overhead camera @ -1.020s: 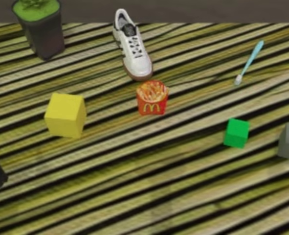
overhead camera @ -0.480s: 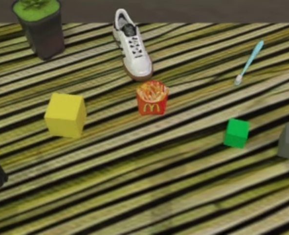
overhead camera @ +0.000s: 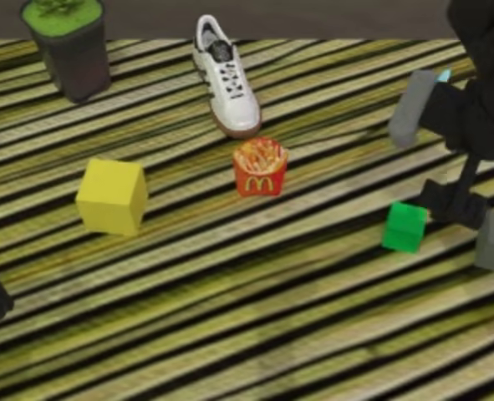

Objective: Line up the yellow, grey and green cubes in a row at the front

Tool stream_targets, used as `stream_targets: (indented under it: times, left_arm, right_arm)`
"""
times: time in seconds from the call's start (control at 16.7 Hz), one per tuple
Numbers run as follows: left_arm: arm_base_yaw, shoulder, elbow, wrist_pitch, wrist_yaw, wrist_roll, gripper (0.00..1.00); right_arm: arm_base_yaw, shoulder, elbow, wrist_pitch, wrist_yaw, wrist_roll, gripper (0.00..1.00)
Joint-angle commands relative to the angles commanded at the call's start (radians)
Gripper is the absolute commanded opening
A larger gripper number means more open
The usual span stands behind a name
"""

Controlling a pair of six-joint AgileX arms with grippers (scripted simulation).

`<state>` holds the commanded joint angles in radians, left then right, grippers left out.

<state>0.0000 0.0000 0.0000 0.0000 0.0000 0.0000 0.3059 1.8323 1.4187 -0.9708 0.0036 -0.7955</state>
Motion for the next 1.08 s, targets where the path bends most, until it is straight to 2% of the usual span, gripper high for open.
stream_targets:
  times: [0.3, 0.66, 0.9, 1.08]
  left_arm:
    - [0.000, 0.000, 0.000, 0.000, 0.000, 0.000, 1.00]
    - [0.000, 0.000, 0.000, 0.000, 0.000, 0.000, 1.00]
    - [0.000, 0.000, 0.000, 0.000, 0.000, 0.000, 1.00]
    - [0.000, 0.000, 0.000, 0.000, 0.000, 0.000, 1.00]
  right_arm:
    - [0.042, 0.246, 0.204, -0.124, -0.001, -0.109, 1.00]
    - [0.048, 0.281, 0.237, -0.142, -0.001, -0.126, 1.00]
    - [0.047, 0.296, 0.206, -0.100, -0.001, -0.126, 1.00]
    - [0.048, 0.346, 0.140, 0.027, -0.001, -0.124, 1.00]
